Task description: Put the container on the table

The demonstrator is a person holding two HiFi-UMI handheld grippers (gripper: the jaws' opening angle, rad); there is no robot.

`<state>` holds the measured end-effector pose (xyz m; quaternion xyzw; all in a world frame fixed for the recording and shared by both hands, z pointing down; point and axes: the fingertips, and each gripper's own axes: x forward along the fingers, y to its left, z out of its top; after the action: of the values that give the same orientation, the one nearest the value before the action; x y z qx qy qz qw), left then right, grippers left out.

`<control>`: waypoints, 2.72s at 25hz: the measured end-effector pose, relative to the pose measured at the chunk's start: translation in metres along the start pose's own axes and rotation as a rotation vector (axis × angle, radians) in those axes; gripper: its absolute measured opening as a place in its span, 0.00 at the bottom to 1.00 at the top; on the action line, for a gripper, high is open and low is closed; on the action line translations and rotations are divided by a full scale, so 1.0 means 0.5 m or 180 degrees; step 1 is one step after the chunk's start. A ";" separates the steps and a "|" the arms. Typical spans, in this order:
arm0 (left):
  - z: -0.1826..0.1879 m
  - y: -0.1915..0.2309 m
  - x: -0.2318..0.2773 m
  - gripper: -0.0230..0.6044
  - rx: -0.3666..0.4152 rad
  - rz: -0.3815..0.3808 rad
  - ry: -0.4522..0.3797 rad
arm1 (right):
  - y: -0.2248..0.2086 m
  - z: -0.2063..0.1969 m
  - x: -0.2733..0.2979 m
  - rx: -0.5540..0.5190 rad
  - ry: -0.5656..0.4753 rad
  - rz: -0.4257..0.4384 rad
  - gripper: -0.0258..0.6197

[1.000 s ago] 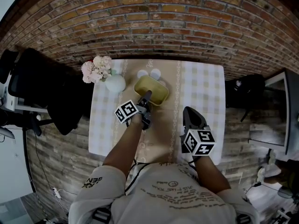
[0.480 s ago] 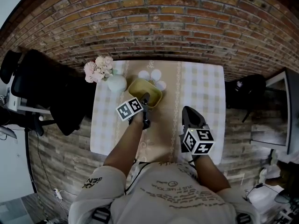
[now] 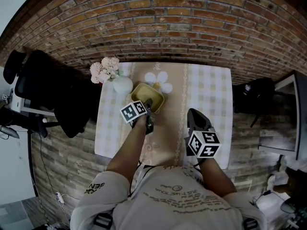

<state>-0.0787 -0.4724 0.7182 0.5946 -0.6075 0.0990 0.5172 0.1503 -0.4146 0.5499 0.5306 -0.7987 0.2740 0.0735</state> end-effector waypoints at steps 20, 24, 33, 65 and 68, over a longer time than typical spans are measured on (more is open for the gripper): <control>0.025 -0.030 -0.223 0.04 0.1345 -0.0244 -0.0483 | 0.188 0.003 0.011 -0.0197 -0.0053 0.0334 0.04; 0.048 -0.043 -0.293 0.04 0.1634 -0.0314 -0.0706 | 0.246 0.002 0.009 -0.0254 -0.0083 0.0401 0.04; 0.081 -0.035 -0.466 0.04 0.1980 -0.0413 -0.1212 | 0.375 -0.016 0.007 -0.0400 -0.0157 0.0564 0.04; 0.140 0.006 -0.675 0.05 0.1969 -0.0503 -0.2069 | 0.512 0.048 -0.021 -0.0879 -0.0789 0.0616 0.04; 0.137 0.004 -0.674 0.04 0.1921 -0.0522 -0.2030 | 0.514 0.045 -0.025 -0.0892 -0.0779 0.0643 0.04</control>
<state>-0.1971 -0.3132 0.4375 0.7659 -0.6314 0.0422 0.1135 -0.0686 -0.3423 0.4335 0.4618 -0.8811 0.0998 0.0212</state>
